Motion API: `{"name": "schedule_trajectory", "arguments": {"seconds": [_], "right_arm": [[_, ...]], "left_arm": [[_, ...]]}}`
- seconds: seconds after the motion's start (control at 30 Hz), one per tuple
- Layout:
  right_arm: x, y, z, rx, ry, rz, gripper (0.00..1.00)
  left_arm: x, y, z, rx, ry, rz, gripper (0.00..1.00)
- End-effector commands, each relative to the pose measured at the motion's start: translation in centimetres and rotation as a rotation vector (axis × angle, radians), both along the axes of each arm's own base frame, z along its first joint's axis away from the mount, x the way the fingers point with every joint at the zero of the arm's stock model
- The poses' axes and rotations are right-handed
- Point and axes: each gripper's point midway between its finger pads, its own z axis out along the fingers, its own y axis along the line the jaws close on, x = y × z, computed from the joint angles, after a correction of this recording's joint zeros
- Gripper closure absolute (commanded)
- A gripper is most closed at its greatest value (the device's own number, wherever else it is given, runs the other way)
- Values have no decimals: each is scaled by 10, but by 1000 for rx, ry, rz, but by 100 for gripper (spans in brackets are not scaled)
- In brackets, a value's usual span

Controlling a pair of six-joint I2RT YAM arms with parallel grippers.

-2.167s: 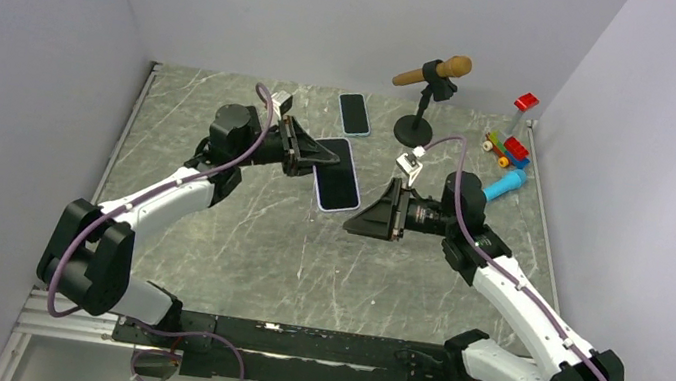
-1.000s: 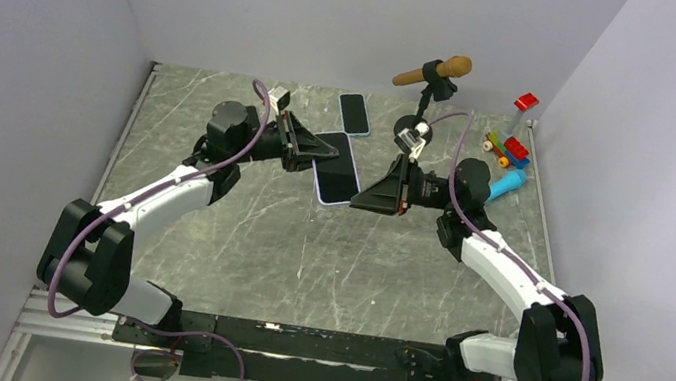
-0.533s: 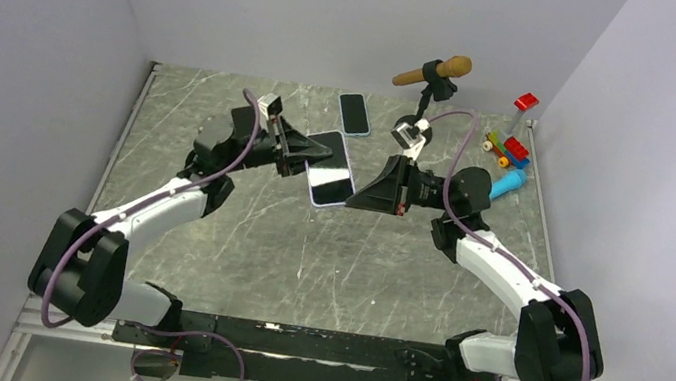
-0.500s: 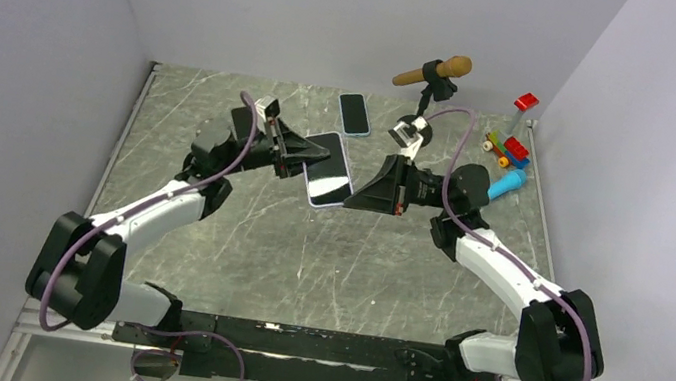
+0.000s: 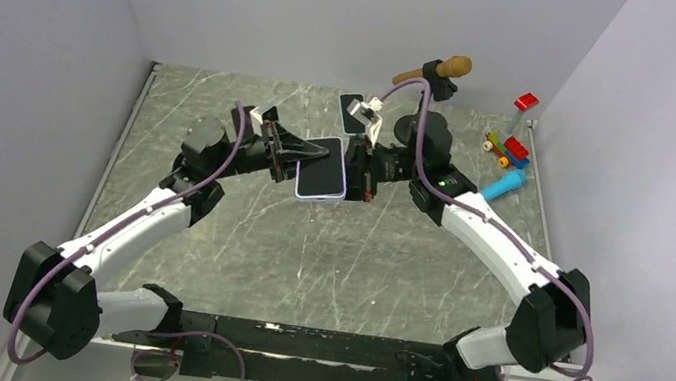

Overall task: Take the phone out of the phone case
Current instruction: Remove the phone case from the phone.

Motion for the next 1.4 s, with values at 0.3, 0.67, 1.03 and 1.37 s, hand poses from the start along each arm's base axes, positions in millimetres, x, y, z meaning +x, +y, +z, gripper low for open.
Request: {"name": "schedule_trajectory", "arguments": {"seconds": [0.3, 0.67, 1.03, 1.37], "right_arm": [[35, -25, -54, -277, 234, -450, 72], [7, -26, 22, 36, 365, -437, 34], [17, -21, 61, 173, 334, -486, 42], [29, -17, 54, 161, 323, -547, 66]], "left_arm": [[7, 29, 59, 35, -397, 281, 100], [46, 57, 84, 28, -602, 659, 100], [45, 32, 86, -10, -622, 636, 100], [45, 34, 85, -41, -567, 643, 100]]}}
